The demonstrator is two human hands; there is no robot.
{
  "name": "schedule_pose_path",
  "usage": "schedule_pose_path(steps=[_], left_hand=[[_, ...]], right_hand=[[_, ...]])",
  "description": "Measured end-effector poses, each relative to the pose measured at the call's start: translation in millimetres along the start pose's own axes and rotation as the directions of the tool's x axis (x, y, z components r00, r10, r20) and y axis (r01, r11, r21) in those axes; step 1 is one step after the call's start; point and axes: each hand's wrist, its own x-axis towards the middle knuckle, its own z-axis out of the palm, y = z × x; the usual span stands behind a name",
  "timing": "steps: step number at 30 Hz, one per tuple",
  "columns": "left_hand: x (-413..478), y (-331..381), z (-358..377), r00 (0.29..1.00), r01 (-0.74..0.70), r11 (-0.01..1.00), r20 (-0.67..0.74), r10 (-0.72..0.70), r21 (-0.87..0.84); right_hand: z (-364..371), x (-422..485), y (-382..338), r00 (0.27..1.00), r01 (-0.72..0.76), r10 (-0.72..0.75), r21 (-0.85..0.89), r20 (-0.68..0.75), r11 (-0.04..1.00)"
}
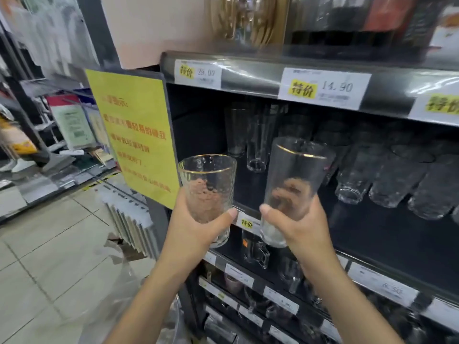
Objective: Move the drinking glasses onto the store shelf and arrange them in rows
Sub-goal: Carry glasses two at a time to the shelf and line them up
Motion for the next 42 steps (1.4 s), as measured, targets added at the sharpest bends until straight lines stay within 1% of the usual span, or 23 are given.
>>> schedule_pose_path(steps=[4, 7, 9, 13, 16, 20, 24, 29, 31, 38, 42], left_hand=[[19, -4, -18, 1.0, -0.026, 1.0, 0.014, 0.026, -0.006], [29, -5, -29, 1.0, -0.015, 1.0, 0.011, 0.015, -0.005], [32, -7, -33, 1.0, -0.003, 1.0, 0.026, 0.003, -0.006], [36, -14, -39, 0.997, 0.028, 1.0, 0.072, -0.029, 0.007], [40, -19, -43, 0.994, 0.026, 0.999, 0.102, -0.028, 0.023], [47, -22, -51, 0.993, 0.024, 0.999, 0.119, -0.027, 0.024], [52, -23, -61, 0.991, 0.032, 0.999, 0.13, -0.036, 0.031], [56, -28, -64, 0.989, 0.046, 0.999, 0.138, -0.048, 0.016], [56, -29, -64, 0.988, 0.049, 0.999, 0.148, -0.051, 0.013], [57, -31, -60, 0.982, 0.046, 0.999, 0.18, -0.049, 0.022], [58, -32, -61, 0.983, 0.038, 0.999, 0.178, -0.041, 0.021]], right_hand=[[33, 45, -2, 1.0, 0.02, -0.019, -0.12, 0.013, 0.993], [59, 79, 5, 1.0, 0.0, 0.002, -0.214, 0.008, 0.977], [75, 97, 10, 1.0, -0.025, 0.027, -0.236, 0.004, 0.971], [99, 130, 21, 0.999, -0.051, 0.047, -0.218, -0.022, 0.975], [113, 151, 38, 0.995, -0.083, 0.07, -0.194, -0.073, 0.978], [125, 169, 54, 0.989, -0.105, 0.091, -0.131, -0.113, 0.986], [132, 183, 66, 0.98, -0.122, 0.101, -0.117, -0.173, 0.986], [140, 189, 72, 0.984, -0.093, 0.074, -0.112, -0.164, 0.989], [141, 190, 73, 0.986, -0.079, 0.057, -0.136, -0.16, 0.988], [142, 191, 73, 0.989, -0.066, 0.039, -0.186, -0.144, 0.98], [145, 192, 77, 0.986, -0.072, 0.041, -0.193, -0.161, 0.979]])
